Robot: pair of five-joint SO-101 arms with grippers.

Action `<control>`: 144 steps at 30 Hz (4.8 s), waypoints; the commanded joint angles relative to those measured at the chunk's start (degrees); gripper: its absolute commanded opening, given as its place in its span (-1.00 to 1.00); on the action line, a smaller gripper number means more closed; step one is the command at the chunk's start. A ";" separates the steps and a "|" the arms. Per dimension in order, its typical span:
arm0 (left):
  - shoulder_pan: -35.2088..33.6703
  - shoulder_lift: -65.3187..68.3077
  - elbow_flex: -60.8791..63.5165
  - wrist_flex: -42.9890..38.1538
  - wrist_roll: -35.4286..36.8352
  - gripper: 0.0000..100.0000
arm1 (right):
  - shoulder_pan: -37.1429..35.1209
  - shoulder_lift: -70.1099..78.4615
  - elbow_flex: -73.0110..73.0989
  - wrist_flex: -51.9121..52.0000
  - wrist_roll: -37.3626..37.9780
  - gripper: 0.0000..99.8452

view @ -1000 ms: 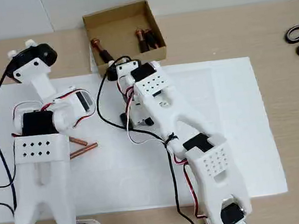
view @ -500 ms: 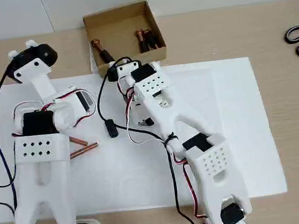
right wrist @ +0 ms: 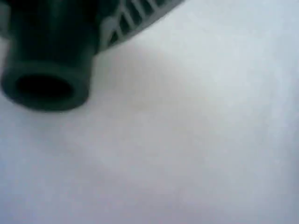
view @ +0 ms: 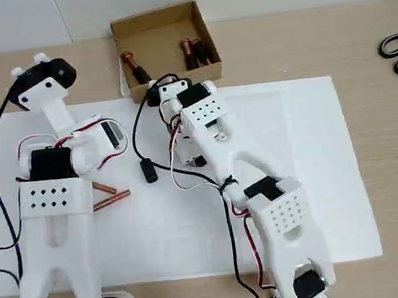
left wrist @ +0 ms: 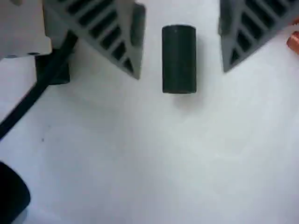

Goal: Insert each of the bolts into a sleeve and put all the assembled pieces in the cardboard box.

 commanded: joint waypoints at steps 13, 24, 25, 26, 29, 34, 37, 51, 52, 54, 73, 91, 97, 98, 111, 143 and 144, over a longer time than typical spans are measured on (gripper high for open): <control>-0.09 -5.45 -0.66 -1.14 0.09 -0.79 | -1.10 -9.27 -16.62 12.18 0.53 -1.00; -0.44 -13.98 -0.31 -2.29 1.23 -0.98 | -1.01 -20.79 -16.62 12.35 0.09 -0.99; -0.44 -14.07 -0.31 -2.20 2.64 -0.98 | -1.01 -22.29 -16.62 12.35 0.09 -0.99; -0.44 -14.15 -0.22 -2.11 3.87 -0.98 | -1.01 -23.60 -16.62 12.35 0.09 -0.99; -0.44 -14.15 1.89 -2.46 5.98 -0.98 | -0.92 -26.59 -15.12 12.35 0.09 -0.99; -1.67 -14.15 9.27 -5.63 12.84 -0.98 | -0.92 -32.75 -8.00 12.35 -5.01 -0.99; -2.64 -14.15 12.62 -7.82 14.77 -0.97 | -0.84 -37.85 -3.60 12.35 -6.77 -0.99; -7.12 -13.71 24.75 -19.87 16.79 -0.98 | 10.59 -43.47 5.36 11.91 -13.71 -0.99; -7.47 -13.27 25.63 -20.57 15.91 -0.98 | 10.86 -43.30 5.36 12.00 -13.71 -0.99; -8.70 -11.87 26.86 -21.10 14.33 -0.98 | 10.95 -43.12 5.36 12.00 -13.71 -0.99; -13.89 0.62 27.12 -25.49 11.34 -0.97 | 10.59 -36.70 5.45 11.82 -13.80 -0.99; -17.23 2.11 27.47 -25.49 14.59 -0.62 | 10.59 -36.26 7.30 11.30 -13.80 -0.99; -17.14 2.20 27.56 -25.49 14.51 -0.62 | 10.51 -36.26 9.32 10.24 -13.89 -0.99; -17.05 2.20 27.56 -25.49 14.51 -0.62 | 10.51 -36.26 9.41 9.80 -13.89 -0.99; -17.32 15.21 25.27 -28.84 14.68 -0.61 | 8.40 -36.70 9.41 9.71 -13.80 -0.99; -12.40 26.99 14.37 -29.10 16.00 -0.62 | 8.40 -36.70 9.41 9.71 -13.71 -0.99; -12.40 27.16 14.29 -29.10 16.00 -0.62 | 8.40 -36.79 9.41 9.71 -13.71 -0.99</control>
